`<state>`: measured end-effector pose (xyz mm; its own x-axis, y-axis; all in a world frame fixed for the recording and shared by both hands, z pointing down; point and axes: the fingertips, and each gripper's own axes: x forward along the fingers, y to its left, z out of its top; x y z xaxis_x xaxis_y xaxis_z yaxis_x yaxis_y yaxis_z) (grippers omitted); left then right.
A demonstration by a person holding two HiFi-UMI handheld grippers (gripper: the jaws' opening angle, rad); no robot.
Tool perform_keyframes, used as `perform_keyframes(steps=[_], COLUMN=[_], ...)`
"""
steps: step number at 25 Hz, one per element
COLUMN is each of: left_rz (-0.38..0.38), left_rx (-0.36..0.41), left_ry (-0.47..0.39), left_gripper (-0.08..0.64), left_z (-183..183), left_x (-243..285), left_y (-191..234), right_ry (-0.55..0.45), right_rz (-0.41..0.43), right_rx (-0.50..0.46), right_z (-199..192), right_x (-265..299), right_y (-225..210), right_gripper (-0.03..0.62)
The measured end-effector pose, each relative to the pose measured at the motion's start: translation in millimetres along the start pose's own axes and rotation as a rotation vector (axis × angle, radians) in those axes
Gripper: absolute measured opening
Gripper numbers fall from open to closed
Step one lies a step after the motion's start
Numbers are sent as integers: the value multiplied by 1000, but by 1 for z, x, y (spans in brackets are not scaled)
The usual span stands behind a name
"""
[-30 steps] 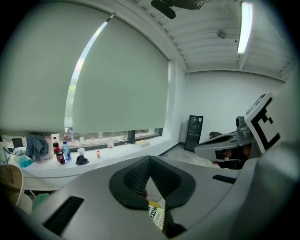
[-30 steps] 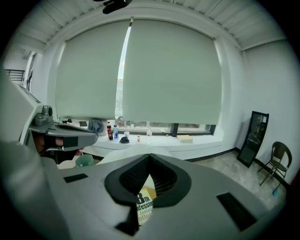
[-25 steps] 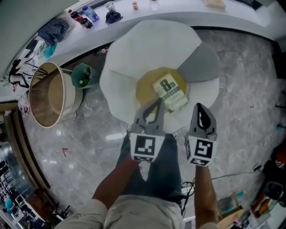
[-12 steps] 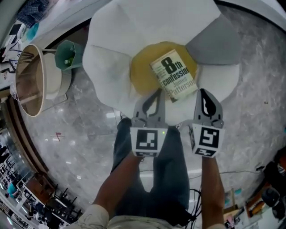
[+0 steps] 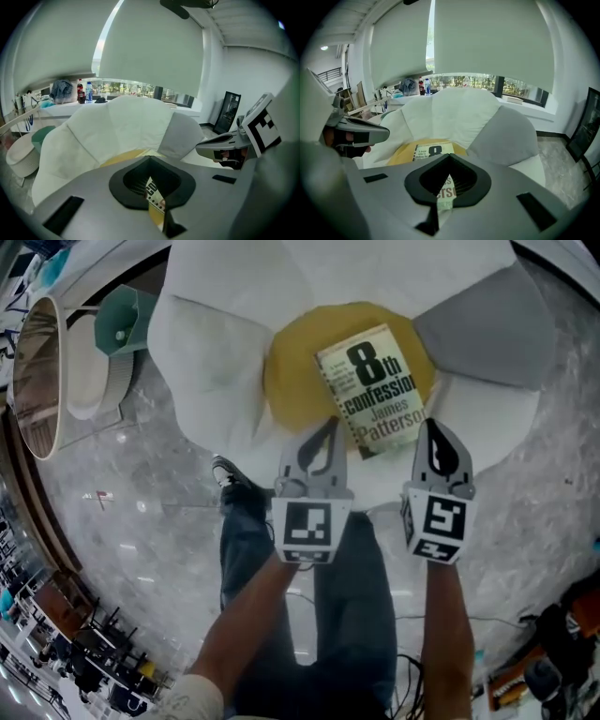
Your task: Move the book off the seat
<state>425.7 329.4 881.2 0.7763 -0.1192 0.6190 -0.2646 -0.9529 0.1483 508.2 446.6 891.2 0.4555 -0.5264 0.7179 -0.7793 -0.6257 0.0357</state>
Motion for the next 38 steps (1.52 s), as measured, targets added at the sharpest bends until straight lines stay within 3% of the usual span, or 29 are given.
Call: perform_keyframes(steps=[9, 13, 19, 30, 35, 38], left_rz=[30, 23, 5, 1, 3, 29], left_rx=[-94, -142, -252, -372, -404, -396], left_ry=[127, 204, 286, 347, 345, 342], left_gripper=[6, 97, 173, 207, 207, 202], left_z=[-55, -79, -112, -150, -151, -148], left_x=[48, 65, 79, 105, 108, 107], left_y=[6, 8, 10, 1, -2, -1], right_ry=[150, 191, 277, 382, 406, 393], right_rz=[105, 118, 187, 303, 372, 367], right_rx=[2, 25, 9, 41, 103, 74], right_z=[-41, -55, -74, -96, -98, -94], right_x=[49, 71, 99, 128, 129, 128], right_y=[-11, -14, -10, -11, -12, -11], right_gripper=[6, 51, 120, 152, 150, 150])
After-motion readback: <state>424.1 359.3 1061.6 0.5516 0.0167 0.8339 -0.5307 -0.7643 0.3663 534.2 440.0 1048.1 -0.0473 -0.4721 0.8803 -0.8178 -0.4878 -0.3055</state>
